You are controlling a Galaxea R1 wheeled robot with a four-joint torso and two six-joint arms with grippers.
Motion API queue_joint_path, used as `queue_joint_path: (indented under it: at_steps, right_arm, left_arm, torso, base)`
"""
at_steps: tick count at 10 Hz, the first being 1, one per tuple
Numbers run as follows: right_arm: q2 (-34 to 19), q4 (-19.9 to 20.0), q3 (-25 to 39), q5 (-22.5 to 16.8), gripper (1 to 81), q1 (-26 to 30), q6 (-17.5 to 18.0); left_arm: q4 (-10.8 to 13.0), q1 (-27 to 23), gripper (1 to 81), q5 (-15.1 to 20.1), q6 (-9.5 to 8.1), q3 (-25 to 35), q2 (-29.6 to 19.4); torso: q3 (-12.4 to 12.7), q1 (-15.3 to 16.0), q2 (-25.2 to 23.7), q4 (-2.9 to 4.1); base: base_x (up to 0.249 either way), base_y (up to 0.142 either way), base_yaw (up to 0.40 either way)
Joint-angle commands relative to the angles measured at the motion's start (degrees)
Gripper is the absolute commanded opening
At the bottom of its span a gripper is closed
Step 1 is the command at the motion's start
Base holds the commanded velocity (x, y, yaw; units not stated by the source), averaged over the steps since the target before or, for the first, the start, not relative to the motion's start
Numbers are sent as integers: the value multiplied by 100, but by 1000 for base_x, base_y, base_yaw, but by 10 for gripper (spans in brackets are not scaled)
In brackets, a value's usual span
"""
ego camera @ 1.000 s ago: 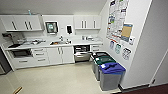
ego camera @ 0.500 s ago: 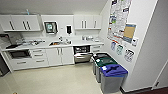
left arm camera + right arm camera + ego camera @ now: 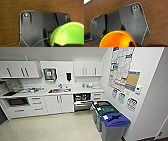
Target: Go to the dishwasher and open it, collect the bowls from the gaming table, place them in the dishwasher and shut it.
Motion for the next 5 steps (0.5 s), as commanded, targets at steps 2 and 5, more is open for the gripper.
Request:
queue_joint_path:
  at_steps: [2, 5]
  right_arm:
    - [-25, -35, -21, -266, 10, 314, -14]
    - [1, -44, -21, -275, 10, 323, -14]
  left_arm:
    - [-34, -258, 10, 230, -23, 21, -92]
    - [-34, -267, 10, 230, -23, 21, -100]
  torso:
    - [0, 0, 0, 0]
    - [0, 0, 0, 0]
  base:
    - [135, 0, 0]
    - [121, 0, 0]
